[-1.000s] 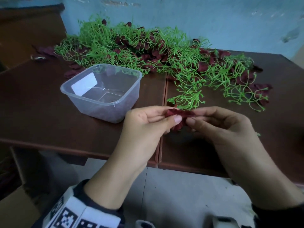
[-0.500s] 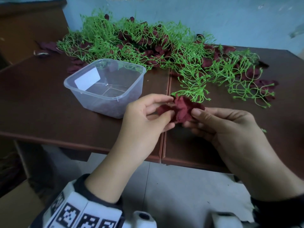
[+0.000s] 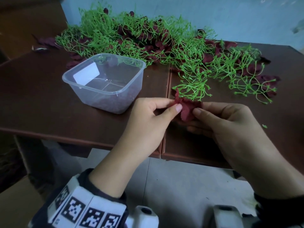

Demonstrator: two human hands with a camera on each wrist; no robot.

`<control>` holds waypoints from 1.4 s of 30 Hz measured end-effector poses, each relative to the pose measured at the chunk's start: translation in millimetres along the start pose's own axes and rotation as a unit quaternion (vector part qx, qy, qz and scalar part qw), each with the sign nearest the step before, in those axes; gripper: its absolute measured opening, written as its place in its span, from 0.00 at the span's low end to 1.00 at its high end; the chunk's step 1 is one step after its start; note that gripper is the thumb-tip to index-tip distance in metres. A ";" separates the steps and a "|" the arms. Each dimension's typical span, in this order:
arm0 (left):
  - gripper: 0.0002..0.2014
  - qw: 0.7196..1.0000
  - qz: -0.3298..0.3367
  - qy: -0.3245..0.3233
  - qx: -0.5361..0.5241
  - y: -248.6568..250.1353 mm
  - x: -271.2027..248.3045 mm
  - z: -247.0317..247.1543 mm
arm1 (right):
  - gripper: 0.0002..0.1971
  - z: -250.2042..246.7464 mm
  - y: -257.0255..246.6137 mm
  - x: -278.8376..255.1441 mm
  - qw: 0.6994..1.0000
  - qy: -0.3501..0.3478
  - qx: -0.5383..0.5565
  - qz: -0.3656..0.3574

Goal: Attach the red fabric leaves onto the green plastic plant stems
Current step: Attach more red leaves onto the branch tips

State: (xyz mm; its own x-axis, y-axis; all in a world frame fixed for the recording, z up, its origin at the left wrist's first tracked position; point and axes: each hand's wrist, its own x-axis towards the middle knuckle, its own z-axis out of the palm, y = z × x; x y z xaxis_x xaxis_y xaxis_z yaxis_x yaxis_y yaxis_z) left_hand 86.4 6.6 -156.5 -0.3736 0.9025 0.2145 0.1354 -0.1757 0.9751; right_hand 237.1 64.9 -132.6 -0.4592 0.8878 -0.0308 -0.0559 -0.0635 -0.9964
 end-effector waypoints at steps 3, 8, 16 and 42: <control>0.12 1.000 -0.012 0.026 -0.008 -4.6 2.6 -0.1 | 0.08 -2.1 -1.1 0.2 1.000 0.011 0.013 -0.008; 0.06 0.997 -0.024 0.059 -0.033 -5.9 3.6 -0.2 | 0.05 -4.7 0.3 -0.2 0.999 0.044 0.000 -0.016; 0.10 0.996 -0.017 0.076 -0.038 -4.7 5.5 -2.2 | 0.04 -7.4 -4.1 -0.3 0.996 0.048 0.049 0.053; 0.06 0.993 0.035 0.099 0.060 7.9 -4.7 0.4 | 0.14 -21.3 3.3 -3.5 0.956 0.154 -0.229 -0.098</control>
State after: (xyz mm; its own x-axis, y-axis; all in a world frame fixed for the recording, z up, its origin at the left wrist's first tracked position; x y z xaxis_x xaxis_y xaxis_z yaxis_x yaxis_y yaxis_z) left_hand 89.6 1.1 -149.8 -0.5308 0.7929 0.2992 0.2703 -0.1762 0.9465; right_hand 257.4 71.3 -137.5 -0.1922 0.9589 0.2088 0.3132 0.2616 -0.9130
